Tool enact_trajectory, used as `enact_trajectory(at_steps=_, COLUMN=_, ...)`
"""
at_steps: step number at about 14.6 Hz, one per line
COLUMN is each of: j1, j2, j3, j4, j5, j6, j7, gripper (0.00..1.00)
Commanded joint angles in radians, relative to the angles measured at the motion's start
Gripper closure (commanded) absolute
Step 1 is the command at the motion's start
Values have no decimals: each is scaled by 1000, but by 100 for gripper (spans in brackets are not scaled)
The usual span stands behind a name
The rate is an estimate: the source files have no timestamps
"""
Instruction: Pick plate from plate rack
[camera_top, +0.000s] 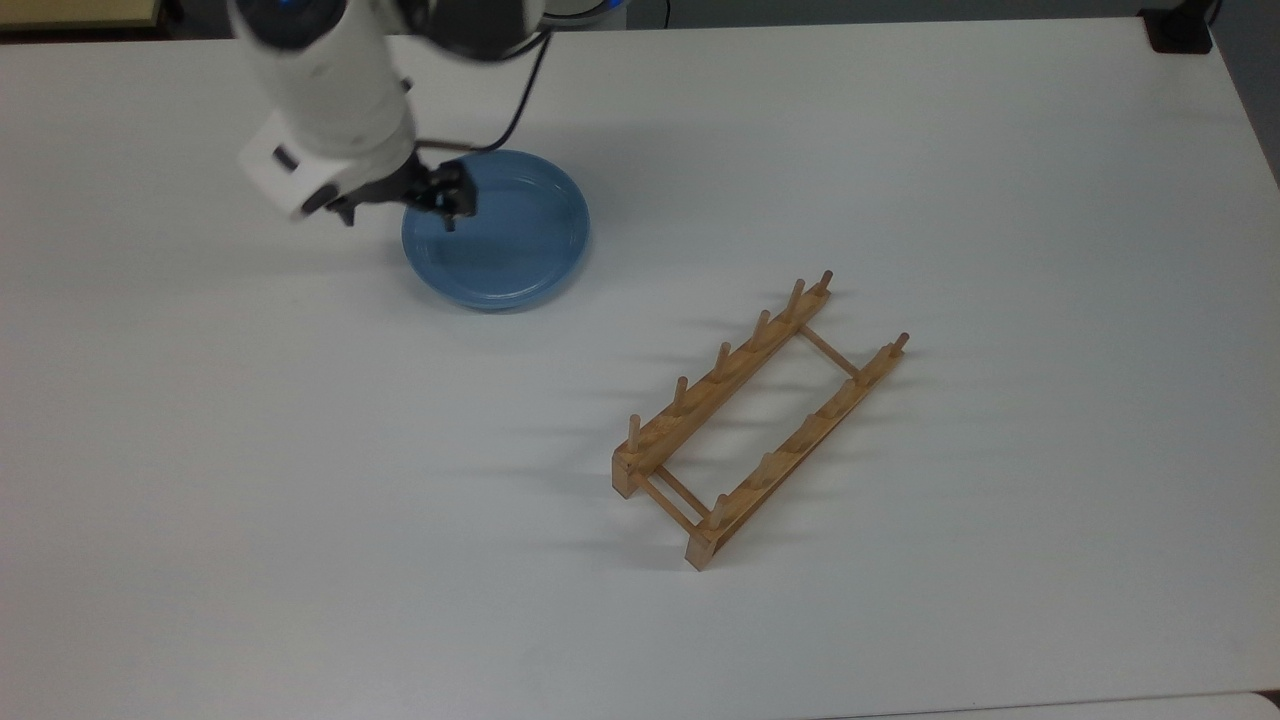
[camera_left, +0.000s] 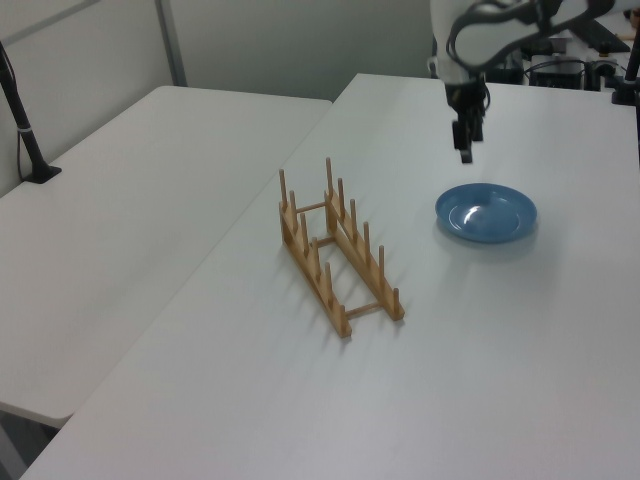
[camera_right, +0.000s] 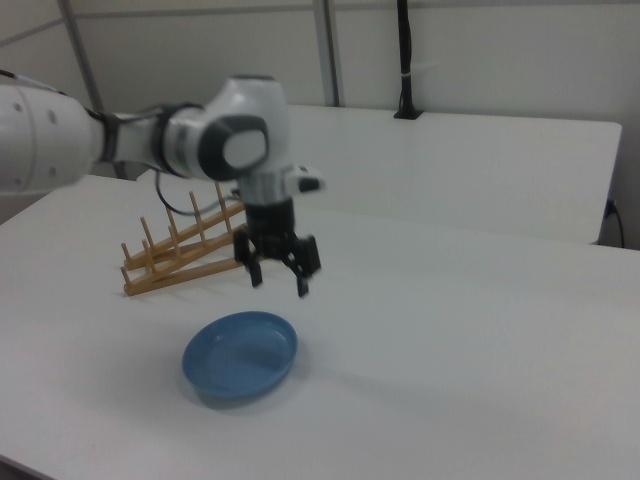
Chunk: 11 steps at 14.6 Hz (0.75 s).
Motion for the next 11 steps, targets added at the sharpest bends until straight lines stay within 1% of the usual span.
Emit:
enact_trajectory(at_steps=1, j1=9, j2=-148, j3=74, j4=-21, j5=-60, j6=-76, j7=109, gripper=0)
enact_trajectory(at_steps=4, j1=-6, j2=-213, j3=126, j4=-20, j5=-60, j6=-124, j7=122, gripper=0)
enact_trajectory(at_steps=5, j1=-8, j2=-228, j3=127, j4=-20, j5=-59, j6=-124, j7=130, gripper=0)
enact_trajectory(at_steps=6, j1=-18, j2=-240, j3=128, j4=-17, j5=-54, j6=-123, j7=176, gripper=0)
enact_trajectory(at_steps=8, j1=-27, j2=-237, j3=128, j4=24, j5=-52, j6=-126, j7=233, gripper=0)
enact_trajectory(at_steps=11, j1=-27, j2=-236, j3=129, j4=23, j5=-49, j6=-124, j7=238, gripper=0)
